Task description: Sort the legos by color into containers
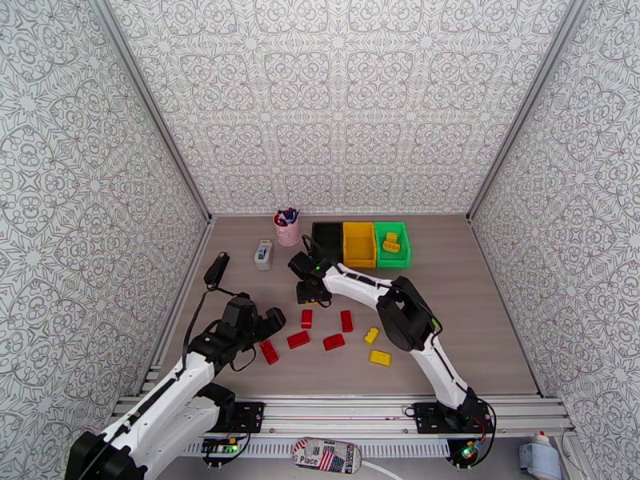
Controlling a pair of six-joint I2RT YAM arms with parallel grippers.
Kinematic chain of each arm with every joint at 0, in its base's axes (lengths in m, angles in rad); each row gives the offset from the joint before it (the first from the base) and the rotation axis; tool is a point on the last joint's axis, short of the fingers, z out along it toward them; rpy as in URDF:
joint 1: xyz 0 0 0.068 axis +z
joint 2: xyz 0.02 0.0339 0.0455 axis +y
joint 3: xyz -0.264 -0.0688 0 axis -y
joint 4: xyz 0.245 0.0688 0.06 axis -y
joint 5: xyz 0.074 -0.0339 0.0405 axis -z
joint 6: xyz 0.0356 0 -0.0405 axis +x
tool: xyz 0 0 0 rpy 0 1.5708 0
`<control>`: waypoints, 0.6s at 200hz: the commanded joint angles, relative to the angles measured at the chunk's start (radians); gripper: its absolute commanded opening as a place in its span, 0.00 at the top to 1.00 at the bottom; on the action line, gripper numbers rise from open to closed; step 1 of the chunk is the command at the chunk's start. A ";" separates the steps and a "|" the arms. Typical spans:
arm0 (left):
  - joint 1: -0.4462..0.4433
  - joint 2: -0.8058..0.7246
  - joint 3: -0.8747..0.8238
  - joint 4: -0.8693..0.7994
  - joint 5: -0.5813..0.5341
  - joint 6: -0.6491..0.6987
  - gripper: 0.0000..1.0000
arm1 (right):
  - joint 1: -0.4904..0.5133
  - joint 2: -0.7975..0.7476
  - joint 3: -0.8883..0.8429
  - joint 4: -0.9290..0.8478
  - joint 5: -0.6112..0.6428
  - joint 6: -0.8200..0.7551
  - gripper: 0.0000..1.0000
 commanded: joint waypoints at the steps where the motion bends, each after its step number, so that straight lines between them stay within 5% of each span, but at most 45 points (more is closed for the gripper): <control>1: 0.012 0.006 -0.013 0.032 0.021 -0.010 0.01 | 0.002 0.012 0.034 -0.030 0.030 -0.002 0.49; 49: 0.009 0.074 0.031 0.103 0.062 0.015 0.01 | 0.000 -0.054 -0.030 0.011 0.023 0.002 0.66; 120: -0.145 0.333 0.256 0.261 0.032 0.052 0.01 | -0.087 -0.369 -0.324 0.118 0.017 0.009 0.70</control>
